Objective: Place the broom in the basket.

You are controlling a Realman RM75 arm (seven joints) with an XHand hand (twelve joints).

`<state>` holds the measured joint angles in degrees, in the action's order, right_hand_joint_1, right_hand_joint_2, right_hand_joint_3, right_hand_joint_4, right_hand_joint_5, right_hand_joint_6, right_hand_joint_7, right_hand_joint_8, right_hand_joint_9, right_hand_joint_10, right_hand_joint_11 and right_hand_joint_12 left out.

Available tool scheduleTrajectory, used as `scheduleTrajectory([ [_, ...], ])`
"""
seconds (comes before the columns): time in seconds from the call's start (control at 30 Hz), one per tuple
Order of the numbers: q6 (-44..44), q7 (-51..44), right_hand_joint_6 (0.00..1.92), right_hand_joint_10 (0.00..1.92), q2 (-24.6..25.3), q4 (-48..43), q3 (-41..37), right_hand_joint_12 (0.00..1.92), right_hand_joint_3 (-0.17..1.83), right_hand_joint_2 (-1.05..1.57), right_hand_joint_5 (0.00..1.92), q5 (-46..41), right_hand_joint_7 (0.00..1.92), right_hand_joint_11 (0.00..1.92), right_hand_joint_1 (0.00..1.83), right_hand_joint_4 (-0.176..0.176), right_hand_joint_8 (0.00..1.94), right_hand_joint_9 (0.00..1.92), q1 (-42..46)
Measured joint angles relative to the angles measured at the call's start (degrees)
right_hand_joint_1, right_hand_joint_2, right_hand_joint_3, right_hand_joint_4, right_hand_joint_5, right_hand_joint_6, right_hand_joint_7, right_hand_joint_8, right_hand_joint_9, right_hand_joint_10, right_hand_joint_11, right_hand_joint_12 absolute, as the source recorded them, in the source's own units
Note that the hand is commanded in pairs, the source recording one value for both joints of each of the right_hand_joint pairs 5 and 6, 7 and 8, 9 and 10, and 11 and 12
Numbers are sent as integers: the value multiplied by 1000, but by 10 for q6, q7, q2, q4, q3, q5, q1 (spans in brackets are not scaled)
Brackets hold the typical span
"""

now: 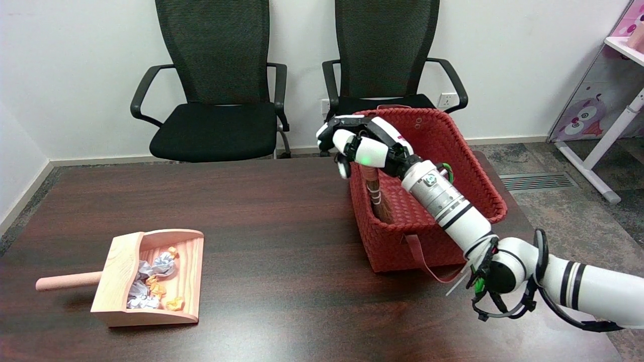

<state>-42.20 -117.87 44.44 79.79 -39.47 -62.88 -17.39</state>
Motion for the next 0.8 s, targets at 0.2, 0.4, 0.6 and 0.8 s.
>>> scheduleTrajectory([
  [0.2,-3,0,612,460,1,2,-8,822,1130,763,612,6,612,822,697,-176,612,460,0],
  [0.4,-32,0,450,464,-1,13,-31,827,1079,778,450,10,450,827,709,-176,450,464,9],
  [0.6,-56,1,548,518,-12,49,-75,929,1003,960,548,10,548,929,681,-176,548,518,31],
  [0.8,-81,1,651,718,-36,108,-118,1459,1047,1061,651,2,651,1459,654,-176,651,718,61],
])
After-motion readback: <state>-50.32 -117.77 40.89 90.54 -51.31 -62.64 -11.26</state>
